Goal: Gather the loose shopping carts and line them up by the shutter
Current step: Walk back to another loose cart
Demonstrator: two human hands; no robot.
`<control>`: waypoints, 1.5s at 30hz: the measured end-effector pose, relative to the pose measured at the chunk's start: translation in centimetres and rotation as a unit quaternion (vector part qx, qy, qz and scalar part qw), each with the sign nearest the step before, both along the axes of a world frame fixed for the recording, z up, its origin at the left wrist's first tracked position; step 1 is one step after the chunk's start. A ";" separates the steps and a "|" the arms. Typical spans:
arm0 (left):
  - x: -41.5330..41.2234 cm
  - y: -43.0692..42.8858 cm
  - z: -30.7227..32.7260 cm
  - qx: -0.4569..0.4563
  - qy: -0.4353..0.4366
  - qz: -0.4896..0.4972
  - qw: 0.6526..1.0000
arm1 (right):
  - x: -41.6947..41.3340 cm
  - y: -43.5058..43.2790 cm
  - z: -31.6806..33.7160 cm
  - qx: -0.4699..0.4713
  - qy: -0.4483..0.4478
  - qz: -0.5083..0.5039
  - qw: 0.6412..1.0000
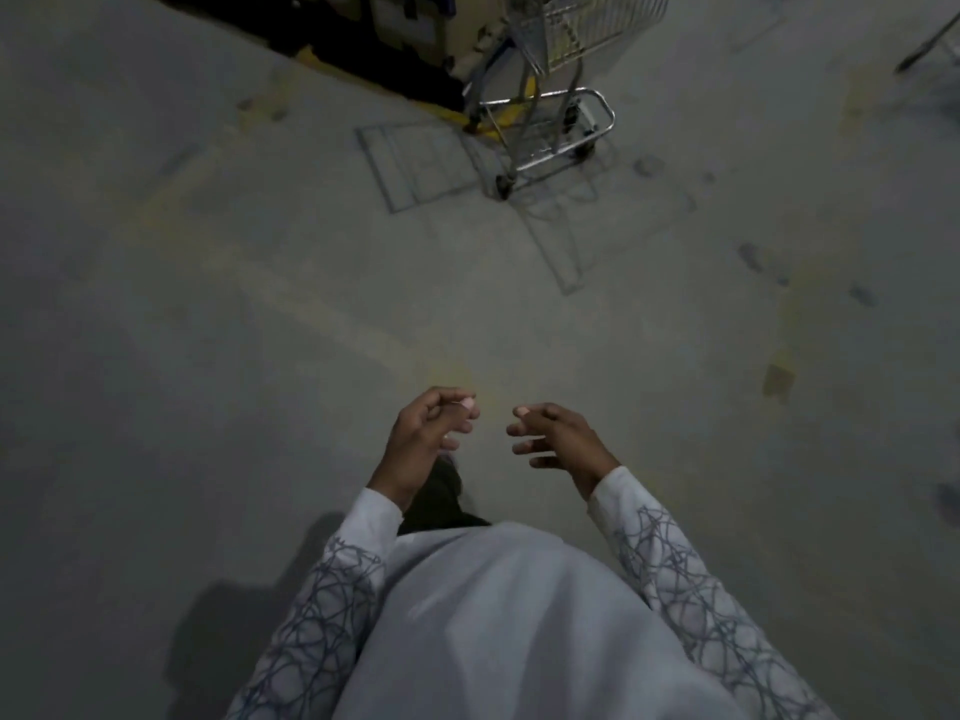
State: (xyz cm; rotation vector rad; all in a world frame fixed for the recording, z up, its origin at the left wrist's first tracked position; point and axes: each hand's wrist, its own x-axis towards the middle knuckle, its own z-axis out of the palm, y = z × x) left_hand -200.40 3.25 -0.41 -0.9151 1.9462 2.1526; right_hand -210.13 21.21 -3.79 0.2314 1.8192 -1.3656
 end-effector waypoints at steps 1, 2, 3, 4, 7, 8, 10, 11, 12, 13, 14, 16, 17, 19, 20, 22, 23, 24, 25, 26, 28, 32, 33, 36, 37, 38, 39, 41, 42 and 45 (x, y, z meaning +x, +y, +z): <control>-2.4 -2.3 -0.3 -0.001 -0.010 -0.005 1.000 | -2.8 -2.1 0.4 0.002 0.004 -0.001 1.000; -4.8 -4.6 -0.4 -0.004 -0.020 -0.013 1.000 | -5.7 -4.1 1.2 0.006 0.017 -0.010 1.000; -7.2 -6.9 -0.2 -0.007 -0.030 -0.020 0.999 | -8.6 -5.9 2.4 0.012 0.038 -0.022 0.999; -9.7 -9.2 0.3 -0.011 -0.034 -0.024 0.999 | -11.5 -7.8 4.0 0.012 0.062 -0.035 0.997; -17.3 -15.9 1.5 -0.018 -0.036 -0.021 0.999 | -19.4 -12.7 10.9 -0.058 0.113 -0.070 0.989; -19.7 -17.6 2.0 -0.021 -0.039 -0.022 0.999 | -21.4 -13.9 13.3 -0.089 0.132 -0.077 0.984; -24.3 -20.7 2.2 -0.026 -0.037 -0.031 0.998 | -25.2 -16.1 17.4 -0.144 0.185 -0.079 0.969; -26.7 -22.2 2.1 -0.025 -0.039 -0.035 0.998 | -27.0 -17.1 18.9 -0.164 0.209 -0.079 0.961; -29.0 -23.5 1.7 -0.025 -0.043 -0.039 0.998 | -28.8 -18.2 20.0 -0.175 0.229 -0.077 0.954; -31.2 -24.7 1.1 -0.025 -0.047 -0.042 0.998 | -30.6 -19.3 20.6 -0.179 0.246 -0.072 0.950; -33.3 -25.9 0.4 -0.023 -0.052 -0.044 0.997 | -32.5 -20.4 20.7 -0.179 0.256 -0.066 0.948; -37.6 -27.7 -1.0 -0.015 -0.063 -0.041 0.997 | -36.7 -22.4 20.0 -0.175 0.260 -0.064 0.947; -39.9 -28.5 -1.7 -0.011 -0.065 -0.040 0.997 | -39.2 -23.5 19.2 -0.170 0.260 -0.072 0.948; -44.6 -29.8 -2.7 -0.002 -0.071 -0.049 0.996 | -44.3 -25.5 17.1 -0.152 0.250 -0.090 0.952; -47.1 -30.4 -2.6 0.001 -0.074 -0.054 0.996 | -46.8 -26.6 15.7 -0.138 0.239 -0.099 0.956; -52.5 -32.2 -2.2 -0.001 -0.073 -0.058 0.996 | -52.8 -29.1 12.4 -0.110 0.211 -0.118 0.964; -54.7 -32.9 -1.5 -0.003 -0.066 -0.062 0.996 | -55.1 -30.2 10.6 -0.093 0.194 -0.122 0.969; -56.9 -33.5 -0.6 -0.009 -0.057 -0.060 0.997 | -57.3 -31.2 8.9 -0.075 0.180 -0.123 0.973; -59.9 -34.8 0.5 -0.011 -0.043 -0.055 0.998 | -60.3 -32.6 7.3 -0.056 0.168 -0.124 0.976; -62.6 -36.1 1.8 -0.012 -0.024 -0.051 0.998 | -62.9 -34.1 6.2 -0.036 0.153 -0.122 0.980; -67.6 -38.6 5.3 -0.025 0.033 -0.049 0.998 | -67.5 -37.0 5.4 -0.009 0.131 -0.101 0.986; -76.3 -44.7 11.0 -0.054 0.157 -0.059 0.984 | -75.3 -43.6 7.0 -0.024 0.152 -0.014 0.988; -78.4 -46.4 11.3 -0.058 0.179 -0.066 0.980 | -77.2 -45.4 7.5 -0.039 0.163 0.002 0.986; -85.8 -51.1 9.9 -0.082 0.189 -0.087 0.975 | -82.7 -51.3 8.4 -0.085 0.209 0.010 0.974; -88.6 -52.7 8.9 -0.087 0.178 -0.095 0.975 | -84.6 -53.3 8.5 -0.092 0.230 0.003 0.969; -91.1 -54.2 7.9 -0.093 0.166 -0.105 0.976 | -86.4 -55.2 8.7 -0.087 0.256 -0.004 0.963; -93.5 -55.8 6.9 -0.106 0.155 -0.122 0.975 | -88.0 -56.9 8.9 -0.066 0.288 -0.010 0.955; -98.3 -58.8 5.6 -0.154 0.160 -0.168 0.961 | -91.0 -60.1 9.7 -0.009 0.359 -0.022 0.933; -100.4 -60.3 5.4 -0.180 0.164 -0.196 0.950 | -92.3 -61.5 10.2 0.020 0.392 -0.025 0.920; -107.2 -64.8 5.5 -0.301 0.196 -0.276 0.891 | -95.8 -63.9 10.7 0.086 0.485 -0.044 0.869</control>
